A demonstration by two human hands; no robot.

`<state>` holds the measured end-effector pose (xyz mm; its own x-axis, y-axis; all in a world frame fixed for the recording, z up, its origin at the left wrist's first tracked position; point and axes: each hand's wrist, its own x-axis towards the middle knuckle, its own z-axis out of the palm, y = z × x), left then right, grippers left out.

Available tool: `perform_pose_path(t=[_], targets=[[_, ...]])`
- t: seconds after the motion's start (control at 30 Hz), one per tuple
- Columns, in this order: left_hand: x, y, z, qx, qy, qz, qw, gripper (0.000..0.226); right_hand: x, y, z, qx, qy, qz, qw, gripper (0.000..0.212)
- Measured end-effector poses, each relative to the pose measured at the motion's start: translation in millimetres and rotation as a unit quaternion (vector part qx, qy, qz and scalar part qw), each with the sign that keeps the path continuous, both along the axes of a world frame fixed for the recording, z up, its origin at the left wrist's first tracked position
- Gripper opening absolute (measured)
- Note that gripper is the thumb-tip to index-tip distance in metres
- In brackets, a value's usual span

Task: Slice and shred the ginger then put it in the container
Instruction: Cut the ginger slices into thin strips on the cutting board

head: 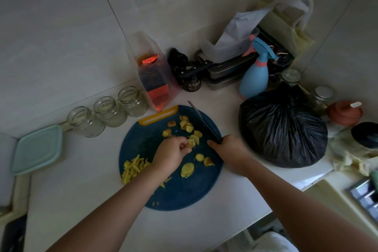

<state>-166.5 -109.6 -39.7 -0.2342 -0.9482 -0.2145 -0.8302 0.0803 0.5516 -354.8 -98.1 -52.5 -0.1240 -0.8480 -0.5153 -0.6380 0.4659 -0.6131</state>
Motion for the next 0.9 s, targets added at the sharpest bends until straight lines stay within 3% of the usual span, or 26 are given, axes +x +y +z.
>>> perform_pose_path(t=[0.1,0.2,0.5,0.7,0.9], targets=[[16,6,6,0.093,0.046,-0.01,0.995,0.007,0,0,-1,-0.003,0.004,0.001,1.0,0.048],[26,17,7,0.147,0.042,-0.032,0.988,0.018,-1,0,-1,-0.007,0.002,-0.003,1.0,0.048],[15,33,5,0.102,0.031,-0.068,0.992,0.015,-22,14,31,0.067,-0.105,0.079,0.989,0.061],[15,36,-1,0.074,0.042,0.0,0.996,0.027,-42,39,52,0.197,-0.185,0.087,0.959,0.066],[11,50,-7,0.01,0.035,0.033,0.999,0.017,-56,55,40,0.275,-0.194,0.112,0.935,0.065]])
